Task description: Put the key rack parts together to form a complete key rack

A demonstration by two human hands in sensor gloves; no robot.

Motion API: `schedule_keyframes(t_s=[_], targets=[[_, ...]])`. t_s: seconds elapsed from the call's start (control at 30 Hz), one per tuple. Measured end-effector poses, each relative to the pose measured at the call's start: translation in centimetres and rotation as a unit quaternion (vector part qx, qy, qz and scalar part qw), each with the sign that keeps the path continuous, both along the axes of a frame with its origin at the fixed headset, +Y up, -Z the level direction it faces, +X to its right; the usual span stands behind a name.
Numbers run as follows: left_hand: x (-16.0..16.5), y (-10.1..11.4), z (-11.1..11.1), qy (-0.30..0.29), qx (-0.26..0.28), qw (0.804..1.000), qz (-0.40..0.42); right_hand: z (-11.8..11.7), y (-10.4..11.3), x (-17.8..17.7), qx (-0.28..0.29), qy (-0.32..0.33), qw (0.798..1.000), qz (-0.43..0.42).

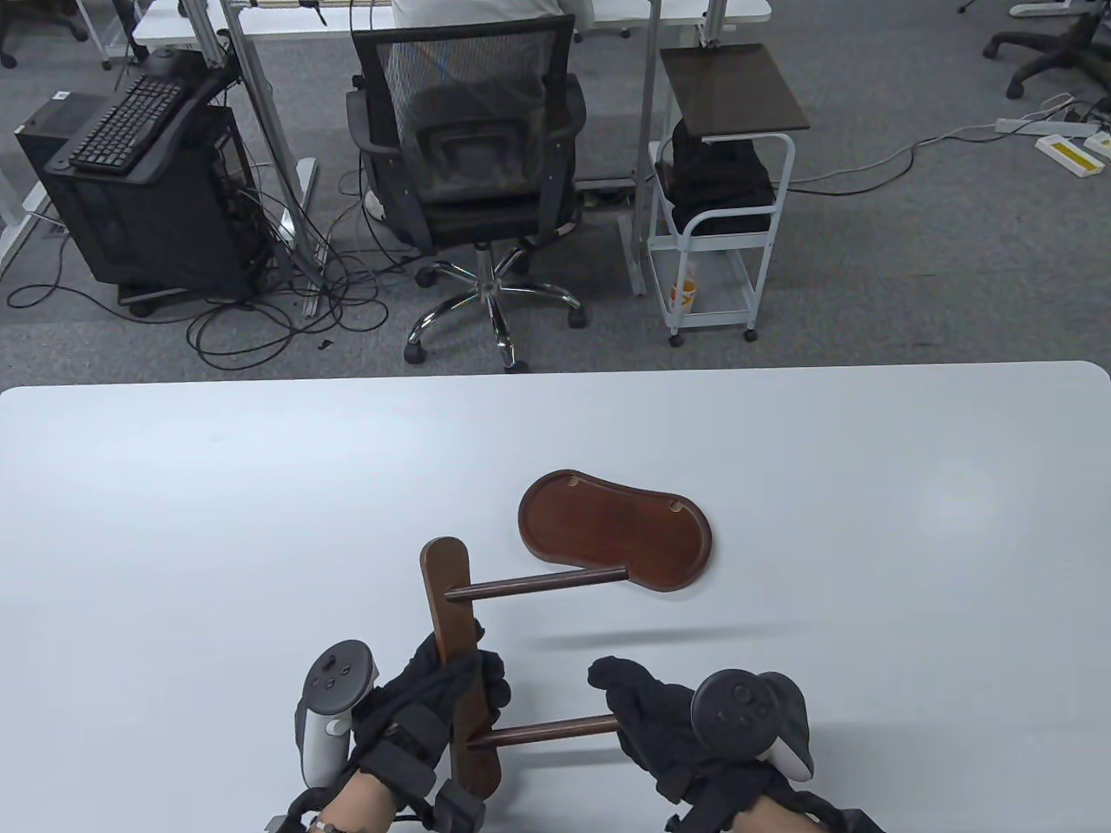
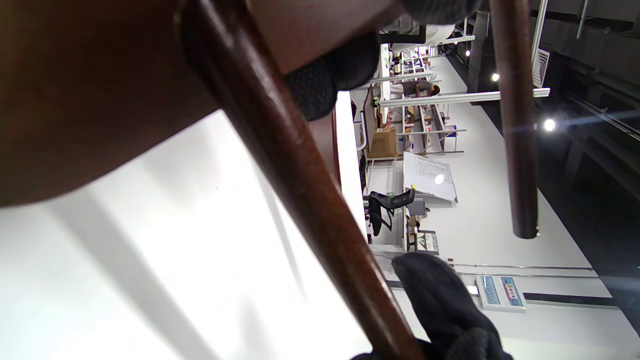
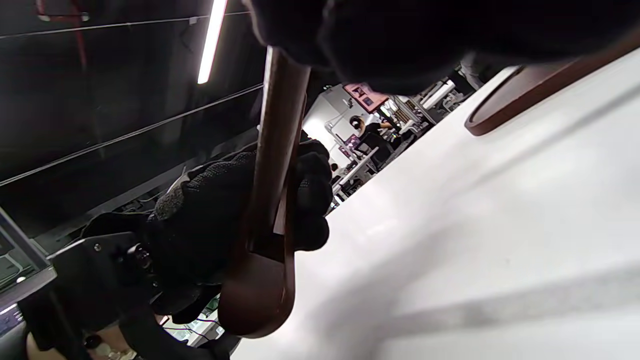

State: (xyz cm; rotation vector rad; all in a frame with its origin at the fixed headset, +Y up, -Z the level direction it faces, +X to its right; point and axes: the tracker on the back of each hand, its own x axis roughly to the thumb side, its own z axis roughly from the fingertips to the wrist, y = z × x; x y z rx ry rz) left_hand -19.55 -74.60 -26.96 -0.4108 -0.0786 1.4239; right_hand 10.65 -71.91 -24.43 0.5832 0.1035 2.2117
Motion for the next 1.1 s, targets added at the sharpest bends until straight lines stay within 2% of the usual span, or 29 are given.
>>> schedule_keyframes(t_s=[0.33,0.67,0.83,0.93,1.1], targets=[[-0.1,0.0,-0.1,0.0,0.006,1.0,-0.003,-0.3,-0.8,0.1,-0.065,0.0,0.998,-0.021],[-0.2,0.0,-0.1,-0.004,0.0,1.0,0.012,-0.3,-0.6,0.3,-0.042,0.015,0.998,-0.042],[-0.9,0.1,-0.3,0.01,-0.005,0.999,0.03,-0.1,0.3,1.0,0.003,-0.005,0.998,-0.065],[-1.5,0.2,-0.4,0.026,-0.007,0.999,0.038,-0.3,1.0,2.0,0.009,-0.026,0.996,-0.084],[-3.0,0.7,-0.5,0.055,0.0,0.997,0.055,-1.0,1.2,4.2,0.033,-0.073,0.997,0.004]])
